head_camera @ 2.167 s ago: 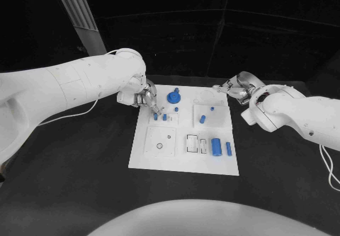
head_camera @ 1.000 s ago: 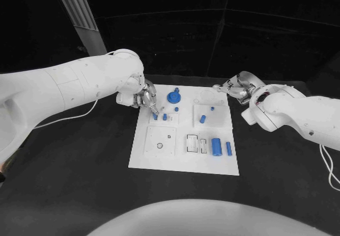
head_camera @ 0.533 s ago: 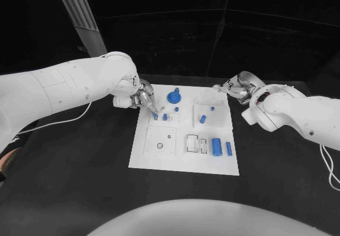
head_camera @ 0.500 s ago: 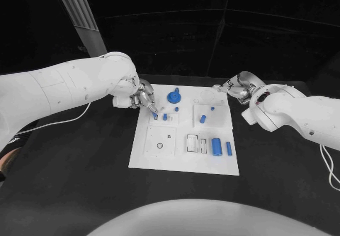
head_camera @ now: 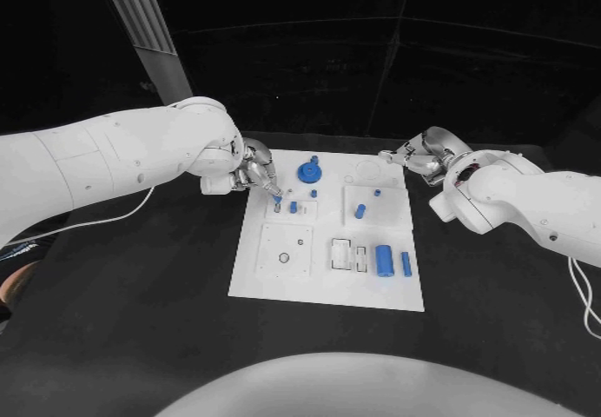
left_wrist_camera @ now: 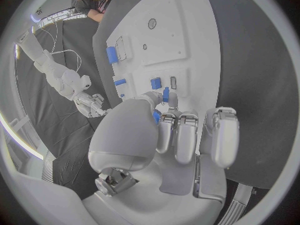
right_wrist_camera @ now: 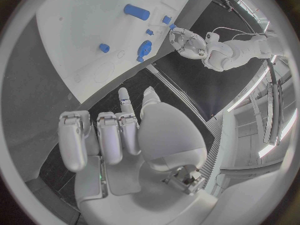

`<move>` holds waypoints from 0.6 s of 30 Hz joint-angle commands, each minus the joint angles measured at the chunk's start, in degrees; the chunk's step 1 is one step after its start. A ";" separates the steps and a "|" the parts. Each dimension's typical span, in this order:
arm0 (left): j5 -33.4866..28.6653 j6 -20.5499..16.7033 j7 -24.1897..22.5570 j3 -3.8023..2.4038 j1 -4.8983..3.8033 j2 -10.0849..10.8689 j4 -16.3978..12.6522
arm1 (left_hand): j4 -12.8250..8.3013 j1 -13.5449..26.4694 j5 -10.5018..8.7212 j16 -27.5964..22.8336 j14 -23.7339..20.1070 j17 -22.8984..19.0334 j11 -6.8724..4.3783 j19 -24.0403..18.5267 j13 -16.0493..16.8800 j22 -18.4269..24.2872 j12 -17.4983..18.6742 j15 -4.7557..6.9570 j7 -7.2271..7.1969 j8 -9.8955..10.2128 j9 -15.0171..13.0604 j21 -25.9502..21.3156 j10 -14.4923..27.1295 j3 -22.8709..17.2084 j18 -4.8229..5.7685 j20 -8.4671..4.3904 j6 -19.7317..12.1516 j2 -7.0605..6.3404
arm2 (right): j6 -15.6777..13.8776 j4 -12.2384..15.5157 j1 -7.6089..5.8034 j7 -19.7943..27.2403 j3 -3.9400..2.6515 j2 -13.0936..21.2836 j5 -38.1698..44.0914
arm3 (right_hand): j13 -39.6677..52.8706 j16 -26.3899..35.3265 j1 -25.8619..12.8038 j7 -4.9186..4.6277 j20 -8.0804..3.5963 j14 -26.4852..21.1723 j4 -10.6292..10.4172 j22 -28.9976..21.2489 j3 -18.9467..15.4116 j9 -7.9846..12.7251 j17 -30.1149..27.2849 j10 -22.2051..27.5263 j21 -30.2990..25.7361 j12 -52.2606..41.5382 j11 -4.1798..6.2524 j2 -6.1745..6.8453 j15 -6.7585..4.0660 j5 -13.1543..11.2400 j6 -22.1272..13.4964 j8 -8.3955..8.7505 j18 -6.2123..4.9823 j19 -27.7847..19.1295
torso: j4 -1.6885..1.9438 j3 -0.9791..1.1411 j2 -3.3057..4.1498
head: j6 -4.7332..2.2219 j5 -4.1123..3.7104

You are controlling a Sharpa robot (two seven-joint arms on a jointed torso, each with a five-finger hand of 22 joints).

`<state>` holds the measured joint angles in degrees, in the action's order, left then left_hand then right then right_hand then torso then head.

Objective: Assemble the parts on the task board

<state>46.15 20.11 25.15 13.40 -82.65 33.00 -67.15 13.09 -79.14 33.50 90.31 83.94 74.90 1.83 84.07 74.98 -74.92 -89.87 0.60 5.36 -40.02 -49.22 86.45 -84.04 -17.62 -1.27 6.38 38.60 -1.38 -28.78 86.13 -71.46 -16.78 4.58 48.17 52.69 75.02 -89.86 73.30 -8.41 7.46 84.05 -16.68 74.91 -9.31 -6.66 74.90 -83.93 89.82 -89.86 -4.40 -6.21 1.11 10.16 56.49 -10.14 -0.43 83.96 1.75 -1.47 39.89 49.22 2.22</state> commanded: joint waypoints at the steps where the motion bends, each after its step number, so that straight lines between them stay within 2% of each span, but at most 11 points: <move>1: -0.23 -4.71 -2.00 0.00 -0.11 0.81 -1.48 | -1.30 -1.12 0.22 -0.31 6.06 15.10 -0.30 0.94 15.02 -13.20 -0.13 0.23 -0.38 -0.63 -0.28 -0.05 -5.96 -1.74 -0.16 -0.47 -0.06 -0.12 | -0.06 0.03 -0.09 0.36 -0.03 0.08 0.00 | 14.98 -0.14 0.10 0.01 -0.31 5.95 0.06 15.09 -0.29 -0.07 15.10 -6.07 0.18 -0.14 0.16 -0.22 -0.26 0.32 -0.44 -0.20 0.43 6.04 | -0.04 0.02 0.07 | 0.05 0.13; 12: -0.21 -10.81 3.12 0.02 0.01 5.18 -7.87 | -1.77 -1.57 0.26 -0.31 6.06 15.10 0.01 0.97 15.02 -13.21 -0.13 0.09 0.05 -1.12 -0.78 -0.02 -5.96 -3.54 -0.15 -0.44 -0.38 -0.20 | -0.18 0.16 -0.09 0.50 -0.03 0.30 0.00 | 14.98 -0.14 0.10 0.01 -0.31 5.95 0.06 15.09 -0.29 -0.07 15.10 -6.07 0.18 -0.14 0.16 -0.22 -0.26 0.32 -0.44 -0.20 0.43 6.04 | 0.07 0.03 0.04 | 0.35 0.13; 18: 0.65 -12.72 5.15 0.03 0.28 6.46 -10.06 | -1.75 -1.53 0.24 -0.31 6.06 15.10 0.11 0.99 15.02 -13.21 -0.13 0.03 0.17 -1.21 -0.87 0.00 -5.96 -4.14 -0.15 -0.40 -0.43 -0.18 | -0.26 0.18 -0.09 0.58 -0.03 0.37 0.00 | 14.98 -0.14 0.10 0.01 -0.31 5.95 0.06 15.09 -0.29 -0.07 15.10 -6.07 0.18 -0.14 0.16 -0.22 -0.26 0.32 -0.44 -0.20 0.43 6.04 | -0.01 -0.03 0.02 | 0.39 0.29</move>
<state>46.20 10.50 27.68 13.42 -82.36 39.34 -76.73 14.05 -80.21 33.55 90.31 83.94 74.90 1.83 84.07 74.98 -74.91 -89.87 0.60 5.77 -40.91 -50.09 86.45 -84.04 -18.71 -1.27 6.38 38.19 -1.50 -28.81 86.21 -71.46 -16.74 4.58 48.49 52.69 75.02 -89.86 73.30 -8.41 7.46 84.05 -16.68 74.91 -9.31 -6.65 74.90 -83.93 89.82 -89.86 -4.40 -6.21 1.11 10.16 56.49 -10.14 -0.43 83.96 1.74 -1.47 39.95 49.60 2.48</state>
